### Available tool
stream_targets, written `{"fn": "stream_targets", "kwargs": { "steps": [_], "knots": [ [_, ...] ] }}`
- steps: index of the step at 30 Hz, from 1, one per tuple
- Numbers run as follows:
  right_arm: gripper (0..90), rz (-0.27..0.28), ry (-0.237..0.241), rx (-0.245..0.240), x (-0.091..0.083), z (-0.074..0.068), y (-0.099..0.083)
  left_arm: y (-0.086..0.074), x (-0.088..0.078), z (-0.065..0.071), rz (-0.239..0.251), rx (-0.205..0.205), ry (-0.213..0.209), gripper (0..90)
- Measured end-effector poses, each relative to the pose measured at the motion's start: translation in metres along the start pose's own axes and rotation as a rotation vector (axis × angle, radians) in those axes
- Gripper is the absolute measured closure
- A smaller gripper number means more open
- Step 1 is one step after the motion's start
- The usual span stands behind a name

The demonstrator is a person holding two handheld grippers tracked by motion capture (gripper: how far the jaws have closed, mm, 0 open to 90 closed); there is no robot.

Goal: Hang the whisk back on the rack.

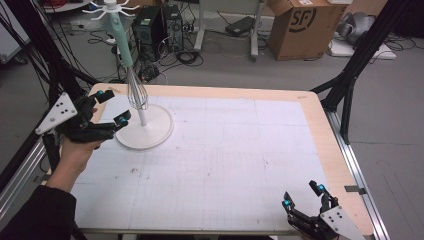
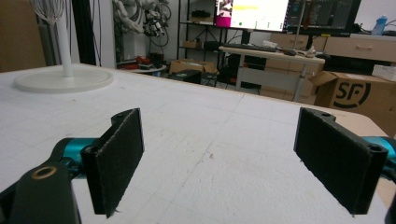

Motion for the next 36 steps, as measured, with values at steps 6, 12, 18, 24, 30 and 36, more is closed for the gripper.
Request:
{"fn": "stream_targets", "kwargs": {
  "steps": [6,12,18,24,30,36],
  "knots": [
    [15.5,0.001,0.003,-0.005,0.001,-0.001,0.0,-0.013,-0.005,0.01,0.003,-0.017,-0.005,16.8],
    [15.4,0.007,-0.013,-0.002,0.002,0.0,0.002,-0.029,-0.011,0.03,-0.008,-0.02,-0.02,16.5],
    [15.2,0.008,-0.02,0.012,0.004,0.001,0.002,-0.048,-0.013,0.052,-0.014,-0.036,-0.039,16.5],
    [15.2,0.016,-0.029,0.004,0.002,0.001,0.004,-0.065,-0.01,0.06,-0.037,-0.064,-0.056,16.5],
    [15.2,0.013,-0.041,0.008,-0.001,0.004,0.003,-0.065,-0.01,0.063,-0.036,-0.058,-0.063,16.5],
    [15.2,0.017,-0.055,0.015,-0.004,0.007,0.003,-0.064,-0.011,0.069,-0.025,-0.057,-0.077,16.4]
  ]
}}
Point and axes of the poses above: each handheld gripper's, and its own axes: x roughly forward along the jaws, y roughly out of its top, z roughly to its right, the point moved 10 cm from there along x, roughly forward along the jaws, and after that the axes turned 4 degrees about -z, right-handed, at the moved point
